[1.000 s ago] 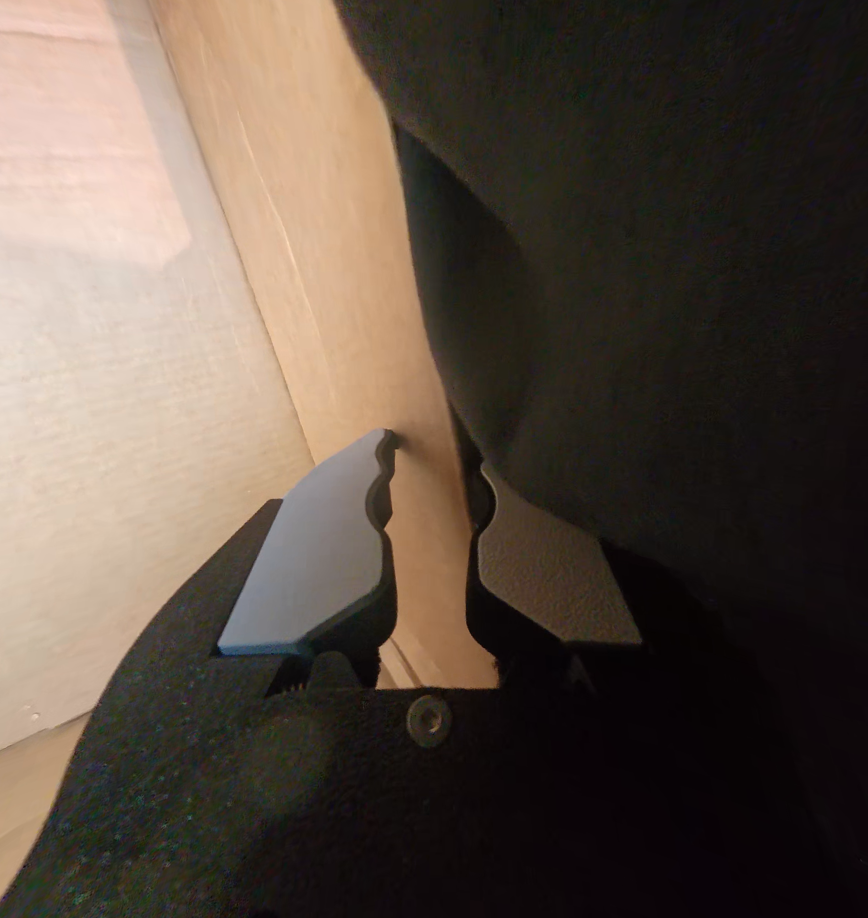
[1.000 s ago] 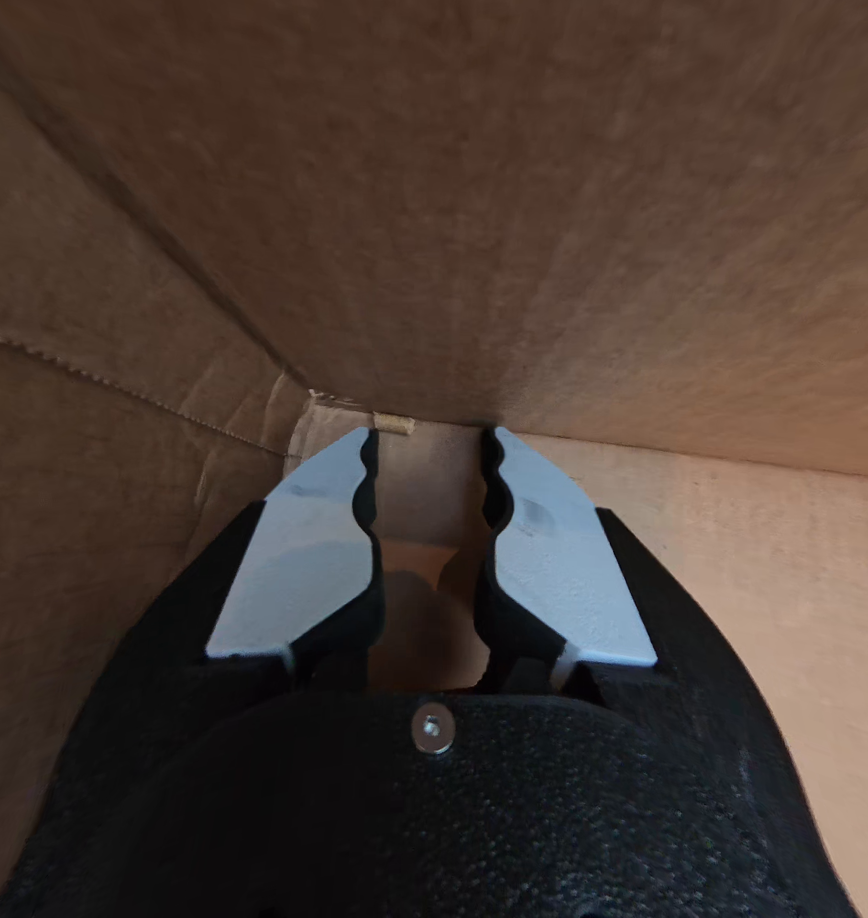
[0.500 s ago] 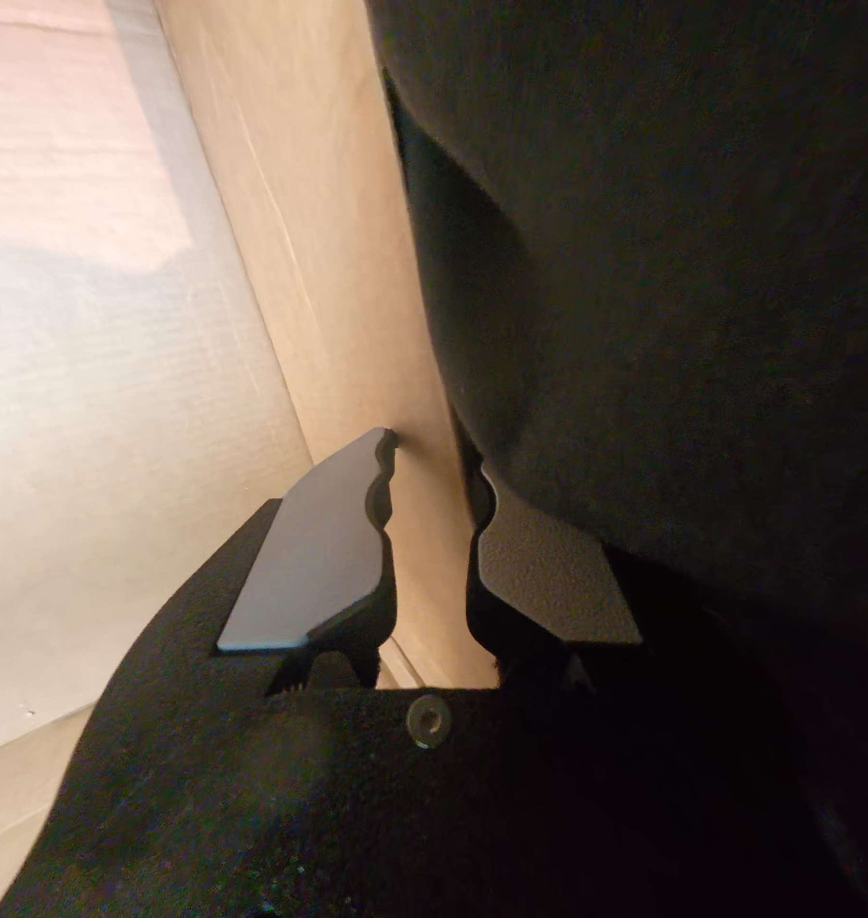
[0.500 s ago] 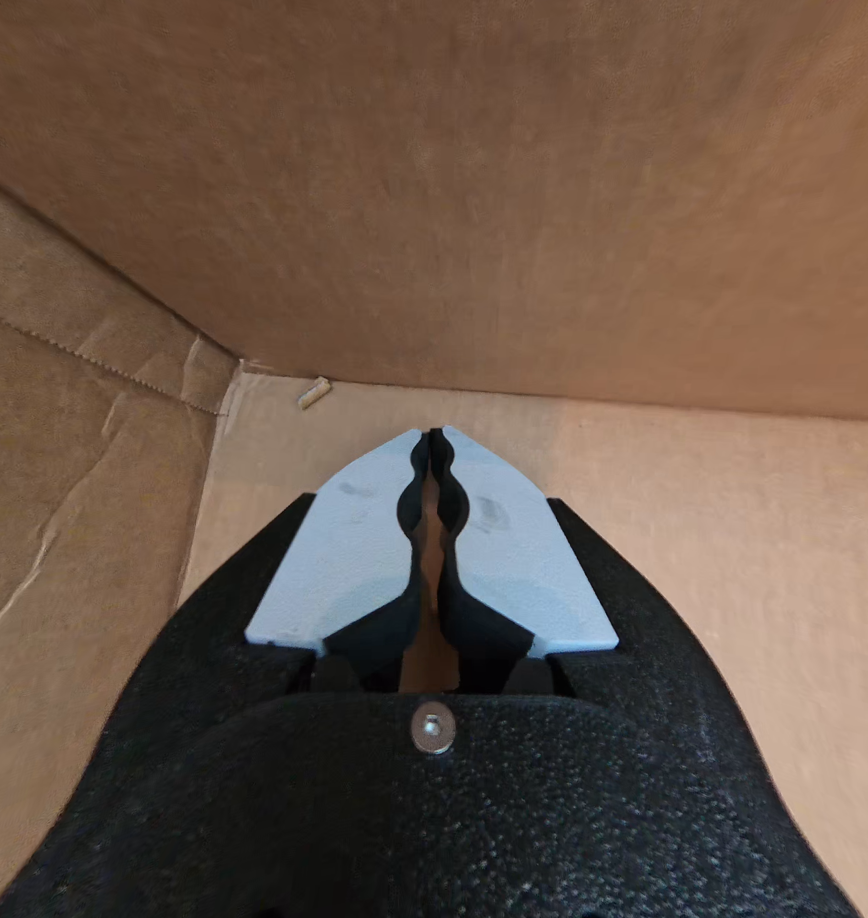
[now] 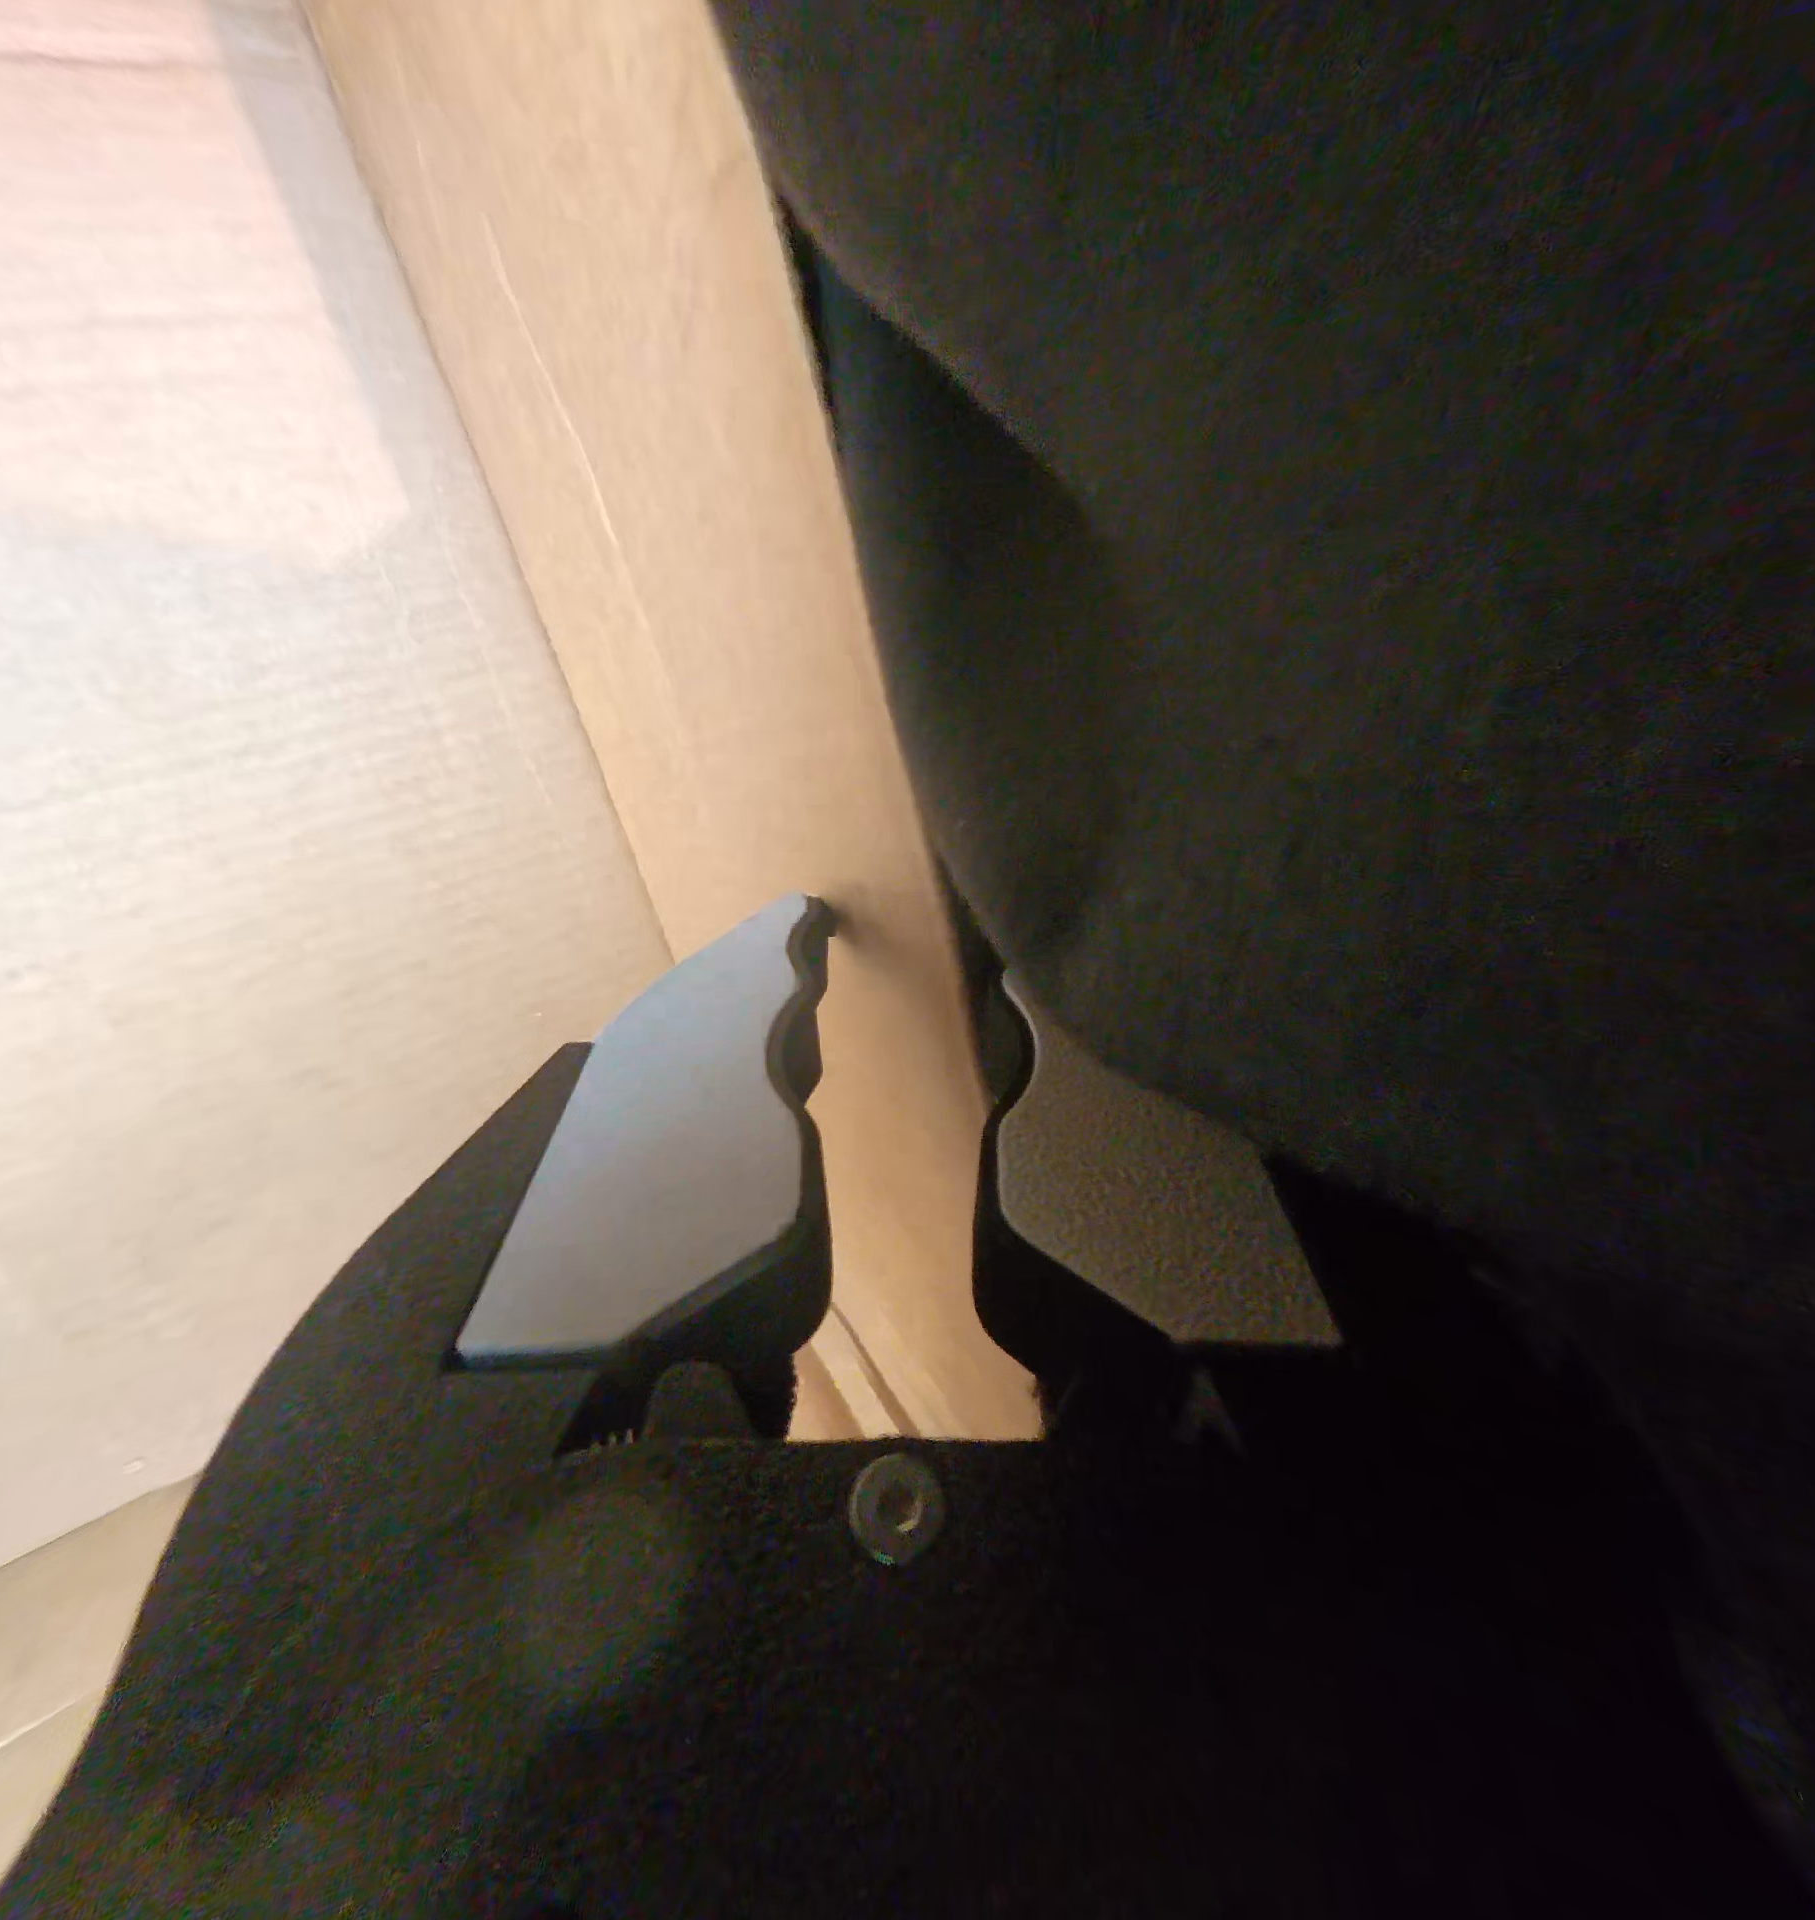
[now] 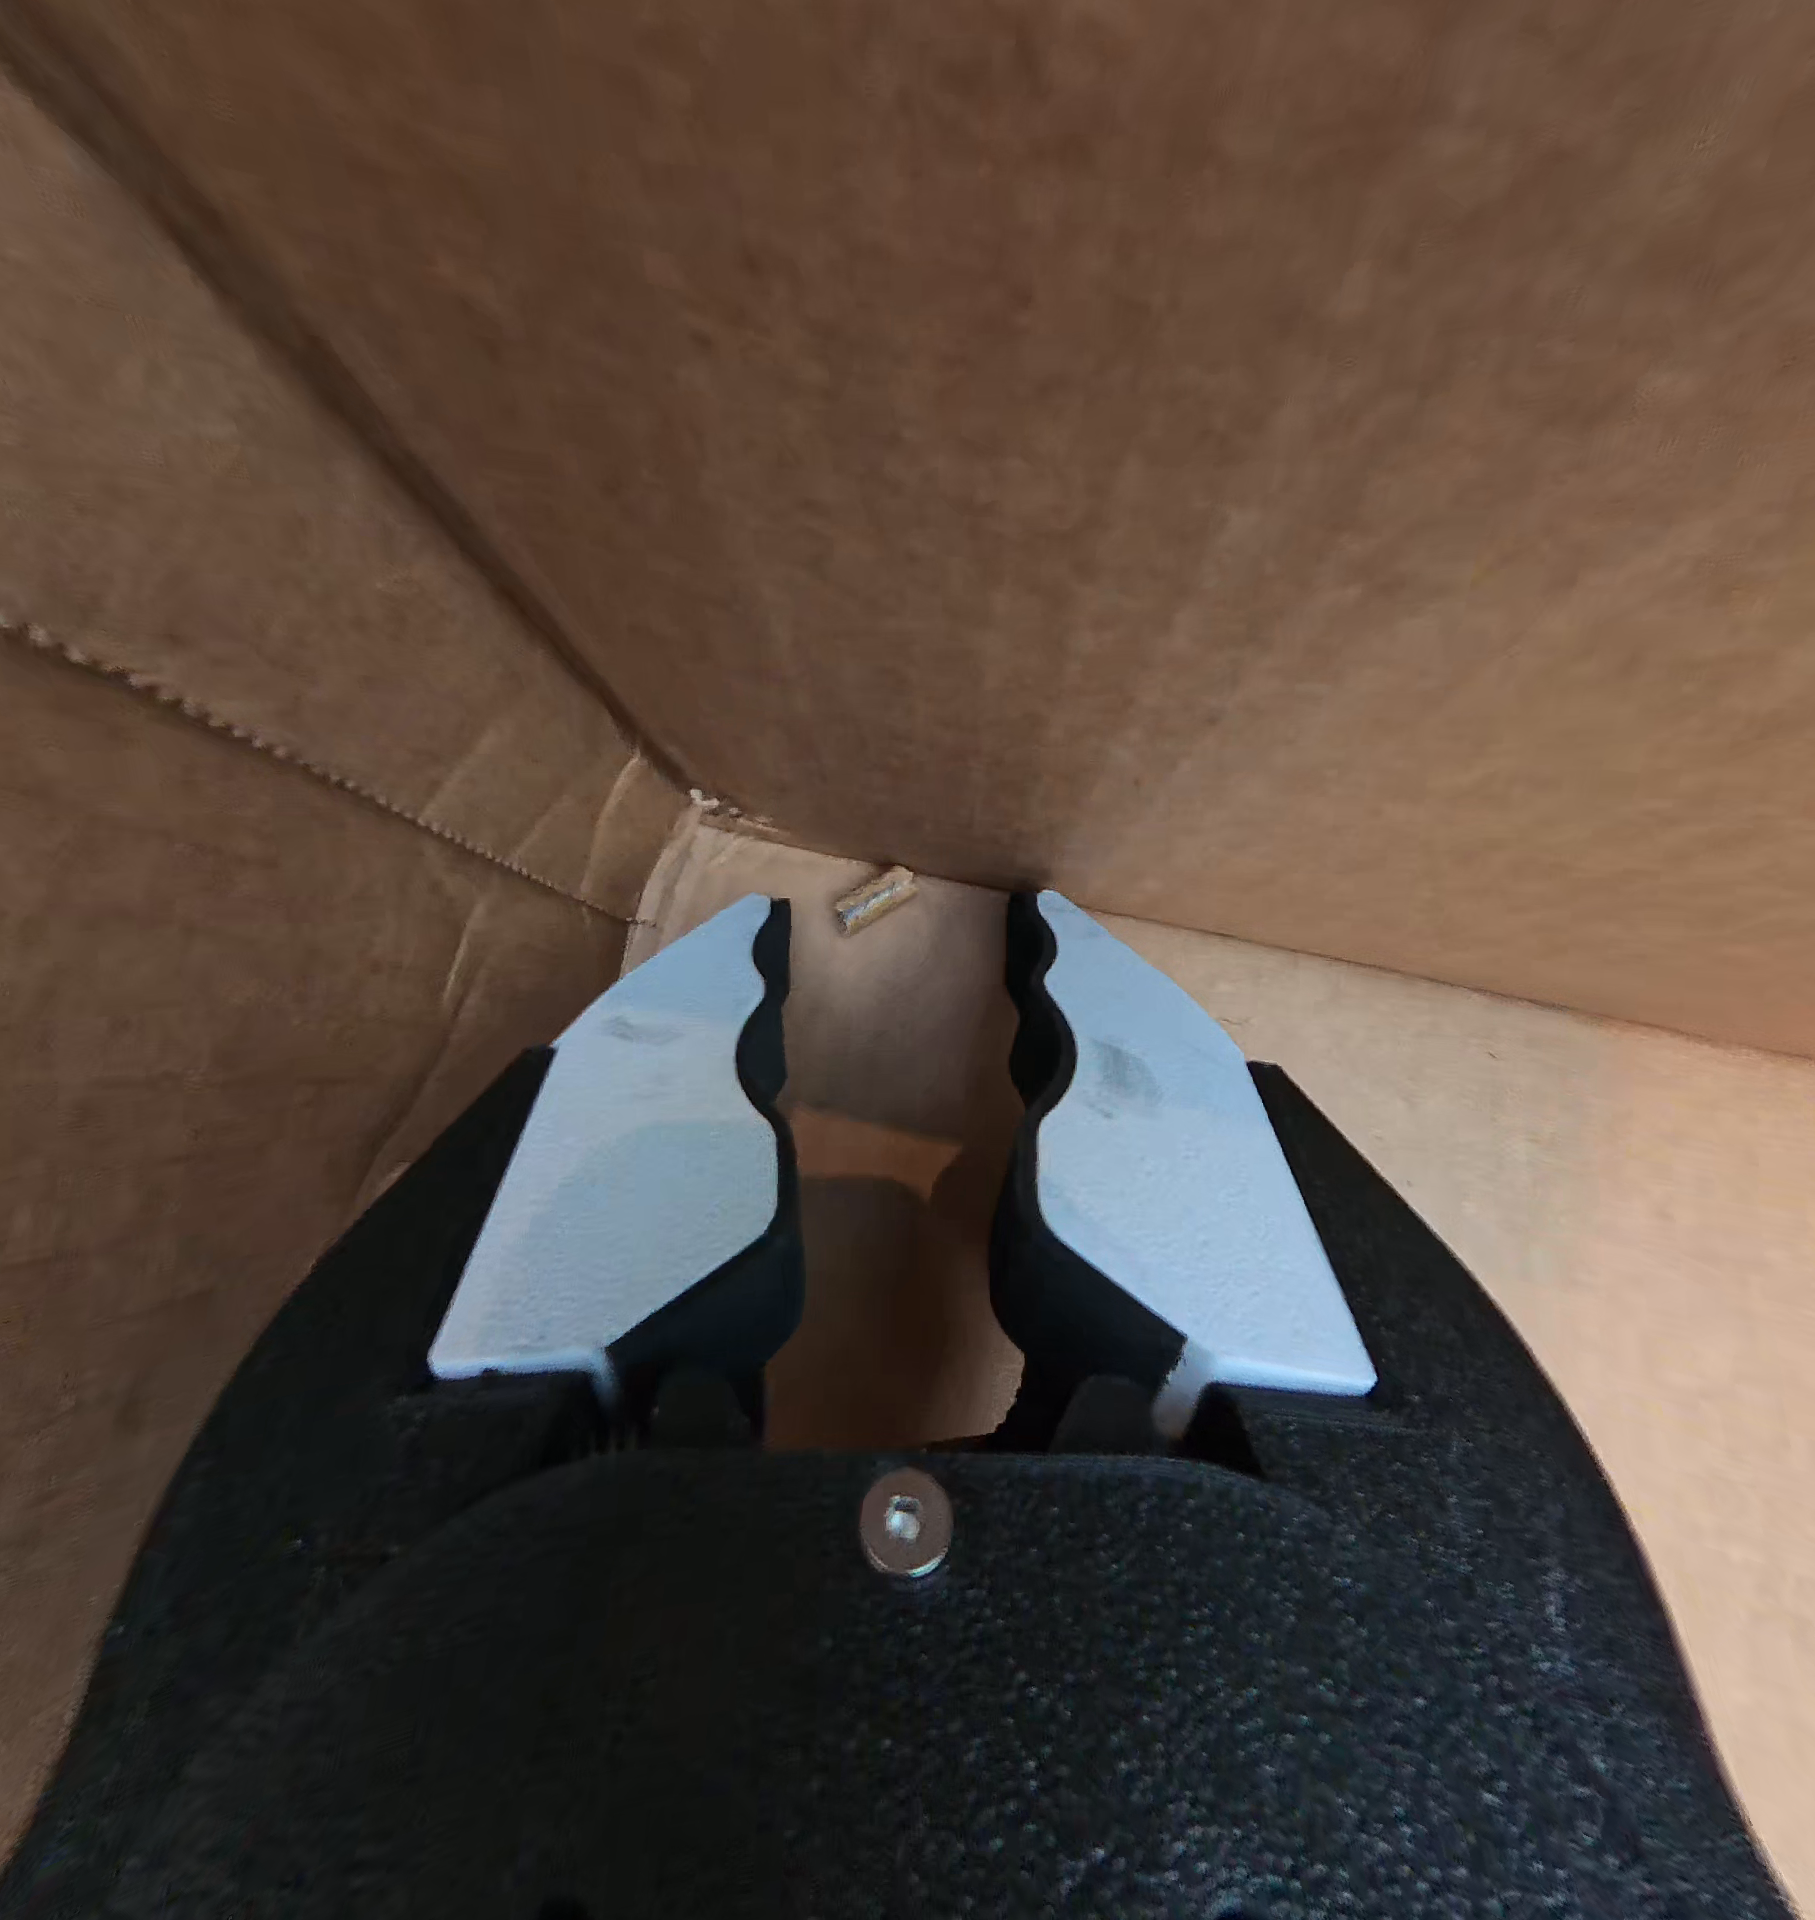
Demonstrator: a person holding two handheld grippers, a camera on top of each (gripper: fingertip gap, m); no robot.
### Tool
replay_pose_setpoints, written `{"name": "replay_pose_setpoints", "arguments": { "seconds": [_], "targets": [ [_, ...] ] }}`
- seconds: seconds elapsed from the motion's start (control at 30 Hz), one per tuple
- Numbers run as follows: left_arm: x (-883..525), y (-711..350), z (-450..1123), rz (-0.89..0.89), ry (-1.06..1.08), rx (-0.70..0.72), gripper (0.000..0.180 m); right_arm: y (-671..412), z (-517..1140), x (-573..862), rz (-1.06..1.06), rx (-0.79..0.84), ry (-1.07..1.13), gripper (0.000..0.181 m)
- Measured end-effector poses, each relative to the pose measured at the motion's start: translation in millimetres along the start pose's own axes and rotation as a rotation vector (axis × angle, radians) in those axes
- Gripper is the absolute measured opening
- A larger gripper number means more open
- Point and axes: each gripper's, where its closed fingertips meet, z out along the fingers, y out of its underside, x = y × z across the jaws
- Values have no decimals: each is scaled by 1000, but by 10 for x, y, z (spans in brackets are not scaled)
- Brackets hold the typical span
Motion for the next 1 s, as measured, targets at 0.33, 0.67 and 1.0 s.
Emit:
{"name": "replay_pose_setpoints", "arguments": {
  "seconds": [0.33,0.67,1.0],
  "targets": [
    [-29,-31,4,-2,-1,-11,27,49,-53,106,-29,5,-37,13],
    [-65,-71,5,7,-8,-19,27,226,-413,375,29,94,-91,3],
    [-186,-105,-47,24,-38,-34,26,-239,-1564,752,560,426,-878,3]
  ]
}}
